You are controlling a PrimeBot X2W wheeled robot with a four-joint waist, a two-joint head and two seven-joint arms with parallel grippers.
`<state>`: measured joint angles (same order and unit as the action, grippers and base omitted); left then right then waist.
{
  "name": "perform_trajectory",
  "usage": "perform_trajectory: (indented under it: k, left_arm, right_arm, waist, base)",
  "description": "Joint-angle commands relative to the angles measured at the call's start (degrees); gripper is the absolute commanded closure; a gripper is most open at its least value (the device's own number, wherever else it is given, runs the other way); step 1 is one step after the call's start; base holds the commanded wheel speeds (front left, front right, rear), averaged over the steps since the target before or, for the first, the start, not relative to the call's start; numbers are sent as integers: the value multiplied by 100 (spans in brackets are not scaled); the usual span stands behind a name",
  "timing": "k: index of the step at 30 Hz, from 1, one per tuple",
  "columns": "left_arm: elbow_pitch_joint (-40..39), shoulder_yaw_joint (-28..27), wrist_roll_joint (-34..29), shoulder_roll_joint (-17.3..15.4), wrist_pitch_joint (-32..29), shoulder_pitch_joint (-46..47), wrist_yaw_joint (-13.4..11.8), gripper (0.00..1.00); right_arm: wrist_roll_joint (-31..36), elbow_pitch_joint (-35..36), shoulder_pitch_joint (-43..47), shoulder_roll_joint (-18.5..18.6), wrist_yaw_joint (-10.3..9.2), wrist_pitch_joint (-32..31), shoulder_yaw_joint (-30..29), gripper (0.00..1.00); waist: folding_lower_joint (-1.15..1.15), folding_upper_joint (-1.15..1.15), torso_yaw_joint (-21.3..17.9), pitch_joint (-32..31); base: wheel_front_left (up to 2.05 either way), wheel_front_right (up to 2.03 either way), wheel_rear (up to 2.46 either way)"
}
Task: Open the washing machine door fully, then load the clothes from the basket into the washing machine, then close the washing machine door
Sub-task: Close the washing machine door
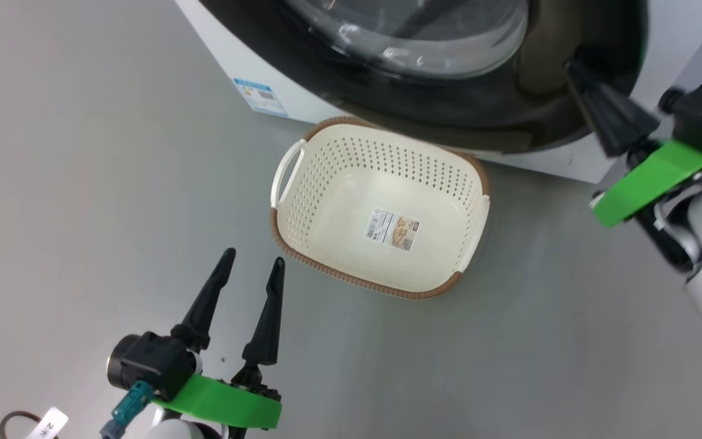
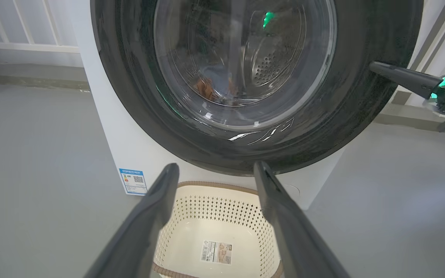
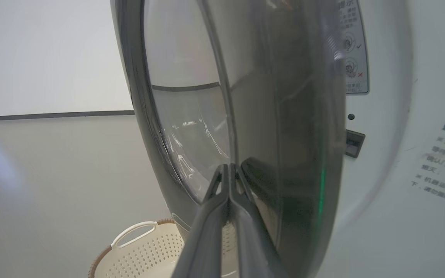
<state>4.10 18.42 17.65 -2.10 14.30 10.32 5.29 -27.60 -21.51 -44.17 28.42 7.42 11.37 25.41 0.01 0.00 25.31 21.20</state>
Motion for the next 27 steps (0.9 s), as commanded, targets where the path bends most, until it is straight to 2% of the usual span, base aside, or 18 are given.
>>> perform_trajectory:
  k: [1,11,21,27]
  left_arm:
    - [-162,-179,13,-88,70,156,34,0]
    - [-244,-17,241,-79,70,272,-91,0]
    - [-256,38,312,-78,70,283,-176,0]
    - [-258,19,310,-78,70,282,-191,0]
  right_arm:
    - [-112,18,-180,57,7,95,67,100]
    - [-387,-674,-1111,285,7,303,379,100]
    - [-564,-1095,-1473,332,7,359,444,100]
    - [-543,-1024,-1402,313,7,362,499,100]
  waist:
    - [-1,0,105,160]
    - [-1,0,246,381]
    - [-1,0,290,376]
    - [-1,0,277,352]
  base:
    - [0,0,0]
    - [0,0,0]
    - [0,0,0]
    - [0,0,0]
